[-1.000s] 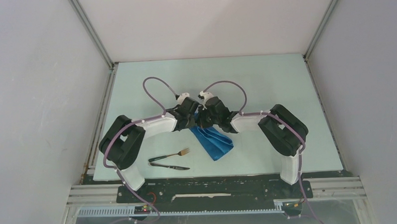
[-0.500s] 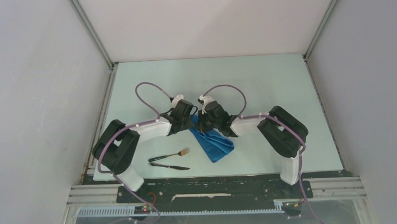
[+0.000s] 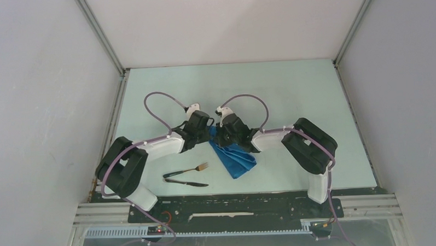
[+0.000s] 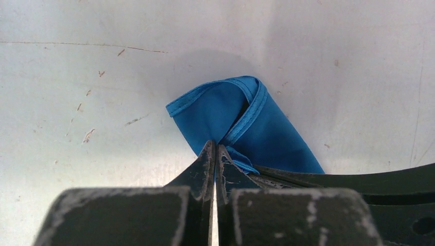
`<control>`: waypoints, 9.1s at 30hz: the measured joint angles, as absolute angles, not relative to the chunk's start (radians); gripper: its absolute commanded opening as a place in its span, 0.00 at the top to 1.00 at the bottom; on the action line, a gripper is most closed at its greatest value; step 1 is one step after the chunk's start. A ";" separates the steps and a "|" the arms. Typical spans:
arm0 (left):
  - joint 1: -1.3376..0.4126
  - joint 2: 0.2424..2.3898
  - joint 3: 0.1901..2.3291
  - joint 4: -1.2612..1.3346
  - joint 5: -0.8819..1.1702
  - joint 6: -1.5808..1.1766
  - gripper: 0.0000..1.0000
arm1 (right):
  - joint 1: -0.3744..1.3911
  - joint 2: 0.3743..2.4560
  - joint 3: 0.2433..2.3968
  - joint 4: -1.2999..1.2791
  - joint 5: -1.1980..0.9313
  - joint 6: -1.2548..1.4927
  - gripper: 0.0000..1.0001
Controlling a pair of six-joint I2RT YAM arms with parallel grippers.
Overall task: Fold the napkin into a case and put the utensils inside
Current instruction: Grasp the top corner of the smaller rectangle folded napkin from the folded napkin, then turn over the smaller rectangle-folded napkin at the center of the board.
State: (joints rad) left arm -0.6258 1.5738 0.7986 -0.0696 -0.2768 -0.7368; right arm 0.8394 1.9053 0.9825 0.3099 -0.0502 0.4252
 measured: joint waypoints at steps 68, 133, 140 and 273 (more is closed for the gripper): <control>-0.524 1.477 0.701 -0.028 -0.127 -0.745 0.73 | 0.885 2.101 1.090 0.566 0.072 0.582 0.93; -0.300 1.532 0.688 -0.127 0.084 -0.865 0.97 | 0.879 2.091 1.075 0.552 -0.073 0.711 0.94; -0.300 1.533 0.683 -0.107 0.091 -0.865 0.94 | 0.872 2.144 1.115 0.609 -0.065 0.763 0.93; -0.187 1.668 0.730 0.080 0.300 -0.949 0.97 | 1.168 2.081 1.376 -0.221 0.505 0.177 1.00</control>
